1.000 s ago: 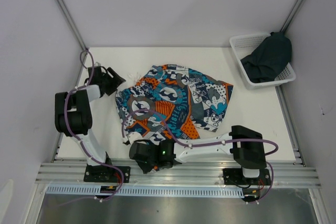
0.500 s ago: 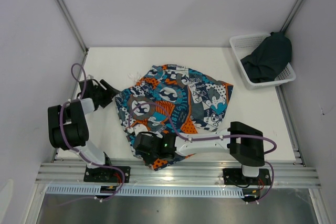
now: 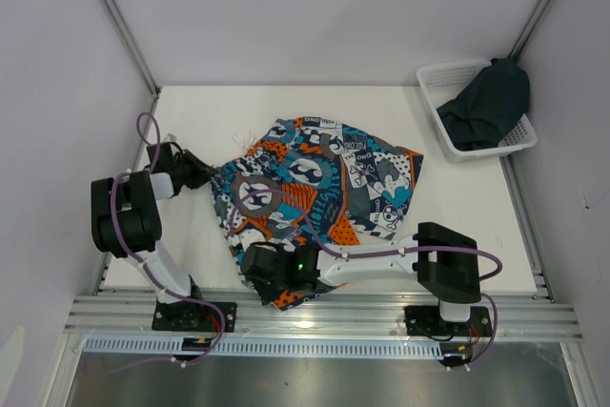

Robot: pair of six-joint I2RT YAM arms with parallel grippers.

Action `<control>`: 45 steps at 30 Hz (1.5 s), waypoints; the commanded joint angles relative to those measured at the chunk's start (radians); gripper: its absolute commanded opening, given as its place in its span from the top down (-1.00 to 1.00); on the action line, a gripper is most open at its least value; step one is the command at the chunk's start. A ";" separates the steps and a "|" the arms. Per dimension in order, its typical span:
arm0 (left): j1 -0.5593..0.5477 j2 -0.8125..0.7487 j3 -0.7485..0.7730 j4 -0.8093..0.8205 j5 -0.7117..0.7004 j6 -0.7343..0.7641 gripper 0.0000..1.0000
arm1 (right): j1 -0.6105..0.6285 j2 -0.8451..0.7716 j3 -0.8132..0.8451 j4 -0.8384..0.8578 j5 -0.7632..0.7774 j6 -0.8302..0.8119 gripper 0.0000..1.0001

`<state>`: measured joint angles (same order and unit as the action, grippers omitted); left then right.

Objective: Fold and stack the shorts
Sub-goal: Fold the shorts

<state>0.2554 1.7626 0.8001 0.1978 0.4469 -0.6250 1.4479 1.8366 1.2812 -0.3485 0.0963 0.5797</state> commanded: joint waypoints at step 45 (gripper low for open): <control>-0.274 0.047 0.947 -1.095 -0.545 -0.476 1.00 | -0.579 -0.554 0.101 -0.320 -0.027 -0.165 1.00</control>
<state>0.0151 1.7638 1.6791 -0.7902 -0.0753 -1.0035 0.9203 1.3476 1.3849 -0.6430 0.0811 0.4320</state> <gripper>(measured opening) 0.014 0.005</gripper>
